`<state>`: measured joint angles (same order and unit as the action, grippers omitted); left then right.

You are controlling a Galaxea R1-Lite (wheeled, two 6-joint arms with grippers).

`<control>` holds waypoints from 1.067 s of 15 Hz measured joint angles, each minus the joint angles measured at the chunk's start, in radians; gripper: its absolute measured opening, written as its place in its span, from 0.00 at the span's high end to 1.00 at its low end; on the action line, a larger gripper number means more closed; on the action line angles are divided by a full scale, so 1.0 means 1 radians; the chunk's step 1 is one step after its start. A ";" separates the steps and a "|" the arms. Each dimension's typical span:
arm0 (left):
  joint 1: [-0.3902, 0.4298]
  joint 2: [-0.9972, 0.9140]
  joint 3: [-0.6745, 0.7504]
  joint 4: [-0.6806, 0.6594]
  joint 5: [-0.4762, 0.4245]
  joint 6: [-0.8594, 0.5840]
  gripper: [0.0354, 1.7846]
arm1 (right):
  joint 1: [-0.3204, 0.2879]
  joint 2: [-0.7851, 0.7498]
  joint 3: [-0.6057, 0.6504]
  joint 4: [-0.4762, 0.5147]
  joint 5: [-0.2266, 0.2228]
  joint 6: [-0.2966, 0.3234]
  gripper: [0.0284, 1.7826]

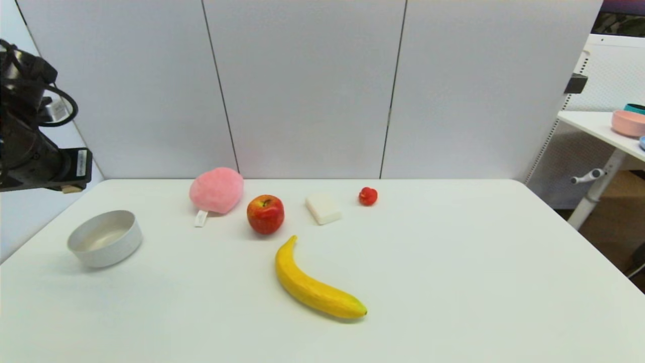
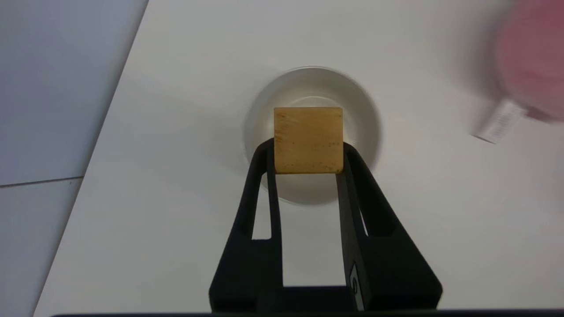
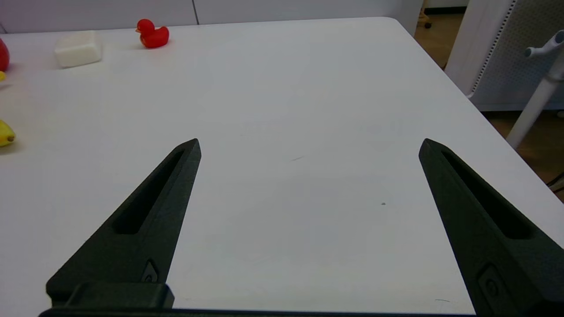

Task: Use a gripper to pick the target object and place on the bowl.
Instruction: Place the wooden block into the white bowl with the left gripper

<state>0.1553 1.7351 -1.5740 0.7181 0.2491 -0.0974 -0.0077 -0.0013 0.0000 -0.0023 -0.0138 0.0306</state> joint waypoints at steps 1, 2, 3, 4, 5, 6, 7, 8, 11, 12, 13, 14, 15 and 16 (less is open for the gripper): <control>0.022 0.018 0.023 -0.014 -0.001 0.004 0.80 | 0.000 0.000 0.000 0.000 0.000 0.000 0.04; 0.042 0.039 0.040 -0.020 -0.003 0.005 0.80 | 0.000 0.000 0.000 0.000 0.000 0.000 0.04; 0.055 0.059 0.050 -0.032 -0.014 0.005 0.80 | 0.000 0.000 0.000 0.000 0.000 0.000 0.04; 0.067 0.081 0.056 -0.053 -0.037 0.004 0.80 | 0.000 0.000 0.000 0.000 0.000 0.000 0.04; 0.078 0.102 0.062 -0.073 -0.058 0.002 0.80 | 0.000 0.000 0.000 0.000 0.000 0.000 0.04; 0.086 0.119 0.064 -0.085 -0.066 -0.001 0.80 | 0.000 0.000 0.000 0.000 0.000 0.000 0.04; 0.087 0.132 0.066 -0.086 -0.068 -0.001 0.80 | 0.000 0.000 0.000 0.000 0.000 0.000 0.04; 0.086 0.142 0.069 -0.083 -0.072 -0.001 0.80 | 0.000 0.000 0.000 0.000 0.000 0.000 0.04; 0.070 0.145 0.091 -0.070 -0.101 -0.001 0.80 | 0.000 0.000 0.000 0.000 0.000 0.000 0.04; 0.067 0.140 0.097 -0.060 -0.102 -0.002 0.80 | 0.000 0.000 0.000 0.000 0.000 0.000 0.04; 0.063 0.132 0.101 -0.042 -0.101 -0.003 0.80 | 0.000 0.000 0.000 0.000 0.000 0.000 0.04; 0.056 0.124 0.103 -0.020 -0.102 -0.003 0.80 | 0.000 0.000 0.000 0.000 0.000 0.000 0.04; 0.052 0.119 0.109 -0.014 -0.102 -0.003 0.80 | 0.000 0.000 0.000 0.000 0.000 0.000 0.04; 0.049 0.114 0.117 -0.016 -0.101 -0.003 0.80 | 0.000 0.000 0.000 0.000 0.000 0.000 0.04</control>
<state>0.2045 1.8491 -1.4566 0.7023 0.1481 -0.1004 -0.0077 -0.0013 0.0000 -0.0028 -0.0138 0.0306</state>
